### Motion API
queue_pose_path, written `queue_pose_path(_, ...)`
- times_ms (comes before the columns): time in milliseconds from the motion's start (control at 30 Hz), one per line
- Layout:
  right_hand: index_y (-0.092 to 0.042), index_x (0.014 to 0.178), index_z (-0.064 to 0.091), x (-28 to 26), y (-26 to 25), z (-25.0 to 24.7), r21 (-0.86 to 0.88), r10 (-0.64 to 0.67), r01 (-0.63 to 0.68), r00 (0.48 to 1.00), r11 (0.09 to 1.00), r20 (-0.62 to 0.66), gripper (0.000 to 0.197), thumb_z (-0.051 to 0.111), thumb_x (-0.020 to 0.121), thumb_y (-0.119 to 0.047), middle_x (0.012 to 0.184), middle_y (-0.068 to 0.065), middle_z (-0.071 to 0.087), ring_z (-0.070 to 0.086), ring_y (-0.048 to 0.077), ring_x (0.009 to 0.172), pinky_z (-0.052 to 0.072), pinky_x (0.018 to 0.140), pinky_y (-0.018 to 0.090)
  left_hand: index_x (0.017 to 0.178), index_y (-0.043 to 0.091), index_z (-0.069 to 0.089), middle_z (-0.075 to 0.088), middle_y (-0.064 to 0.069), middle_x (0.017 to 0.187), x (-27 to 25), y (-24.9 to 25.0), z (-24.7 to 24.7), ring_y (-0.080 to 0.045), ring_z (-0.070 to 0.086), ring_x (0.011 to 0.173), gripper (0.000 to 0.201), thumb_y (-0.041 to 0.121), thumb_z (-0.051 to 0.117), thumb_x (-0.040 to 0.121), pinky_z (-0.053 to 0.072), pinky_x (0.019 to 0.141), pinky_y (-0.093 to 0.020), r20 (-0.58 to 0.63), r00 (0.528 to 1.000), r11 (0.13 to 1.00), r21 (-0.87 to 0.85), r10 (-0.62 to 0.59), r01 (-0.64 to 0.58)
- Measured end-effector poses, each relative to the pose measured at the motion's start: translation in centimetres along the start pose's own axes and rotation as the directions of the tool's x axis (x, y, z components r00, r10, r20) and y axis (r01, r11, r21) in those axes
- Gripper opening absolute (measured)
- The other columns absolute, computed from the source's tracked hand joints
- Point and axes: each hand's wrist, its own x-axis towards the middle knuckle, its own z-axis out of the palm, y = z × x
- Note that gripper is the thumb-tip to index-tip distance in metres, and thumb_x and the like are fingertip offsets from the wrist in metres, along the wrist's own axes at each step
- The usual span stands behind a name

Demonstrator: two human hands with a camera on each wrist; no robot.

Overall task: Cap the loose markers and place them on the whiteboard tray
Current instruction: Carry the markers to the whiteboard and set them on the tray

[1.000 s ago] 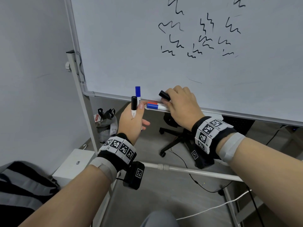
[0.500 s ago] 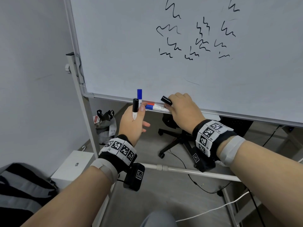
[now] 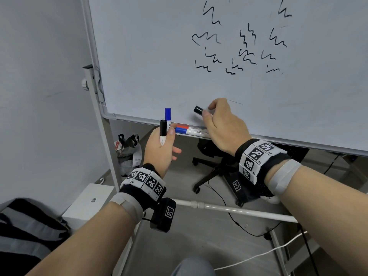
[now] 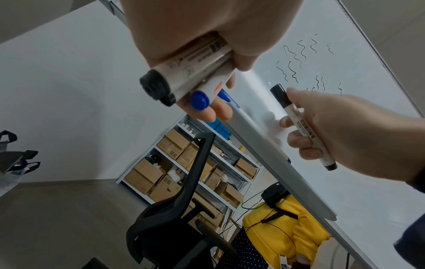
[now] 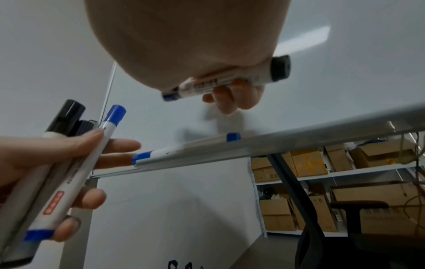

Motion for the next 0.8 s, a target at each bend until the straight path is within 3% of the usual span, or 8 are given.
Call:
queue_pose_path(133,-0.019,0.117,0.063,0.5,0.7,1.1,0.06,-0.11,0.107,0.993,0.992,0.048,0.02,0.054,0.101,-0.027,0.115,0.002,0.058,0.06,0.02,0.101,0.05,0.092,0.038,0.129,0.033,0.065,0.068,0.005,0.121,0.1,-0.2,-0.1,-0.018,0.075,0.068,0.033,0.046,0.047,0.105,0.06,0.055,-0.032,-0.016,1.0,1.0,0.002,-0.012,0.012)
queue_pose_path(267,-0.027,0.108,0.077,1.0,0.7,1.6,0.088,-0.102,0.102,0.995,0.991,-0.003,0.019,0.069,0.092,-0.032,0.101,-0.003,0.072,0.062,0.018,0.101,0.045,0.089,0.028,0.131,0.032,0.065,0.071,-0.001,0.117,0.0,-0.3,-0.3,-0.017,0.076,0.067,0.035,0.047,0.046,0.105,0.06,0.052,-0.03,-0.014,1.0,1.0,0.016,-0.013,0.013)
queue_pose_path(367,-0.036,0.106,0.079,1.1,0.4,2.0,0.016,-0.094,0.094,0.996,0.995,-0.004,0.019,0.069,0.091,-0.041,0.095,-0.01,0.076,0.057,0.021,0.106,0.042,0.093,0.039,0.129,0.032,0.066,0.073,-0.005,0.112,-0.1,-0.2,-0.2,-0.017,0.075,0.064,0.034,0.045,0.046,0.105,0.061,0.052,-0.033,-0.016,1.0,1.0,0.016,0.0,0.0)
queue_pose_path(500,-0.04,0.108,0.078,1.1,0.2,2.7,-0.054,-0.083,0.084,0.996,0.995,0.011,0.02,0.065,0.094,-0.046,0.097,-0.012,0.075,0.049,0.022,0.11,0.032,0.091,0.04,0.13,0.028,0.064,0.071,0.009,0.121,-0.1,0.0,-0.1,-0.02,0.075,0.062,0.034,0.045,0.048,0.105,0.06,0.054,-0.037,-0.037,0.999,1.0,-0.016,-0.011,0.01)
queue_pose_path(667,-0.034,0.114,0.078,1.3,0.4,3.4,0.021,-0.108,0.108,0.994,0.994,0.03,0.022,0.065,0.096,-0.038,0.103,-0.007,0.077,0.055,0.026,0.109,0.044,0.098,0.044,0.132,0.026,0.063,0.071,0.012,0.118,-0.1,0.1,-0.1,-0.019,0.075,0.063,0.036,0.044,0.048,0.105,0.06,0.054,-0.038,-0.025,0.999,0.999,-0.017,-0.03,0.03)
queue_pose_path(800,-0.03,0.114,0.079,1.3,0.5,4.0,0.059,-0.132,0.13,0.991,0.99,0.015,0.022,0.065,0.097,-0.029,0.103,-0.005,0.078,0.062,0.027,0.103,0.048,0.097,0.044,0.132,0.025,0.063,0.071,0.01,0.117,-0.1,0.2,-0.1,-0.02,0.075,0.064,0.037,0.044,0.048,0.105,0.06,0.054,-0.038,-0.02,0.999,0.999,-0.011,-0.033,0.033)
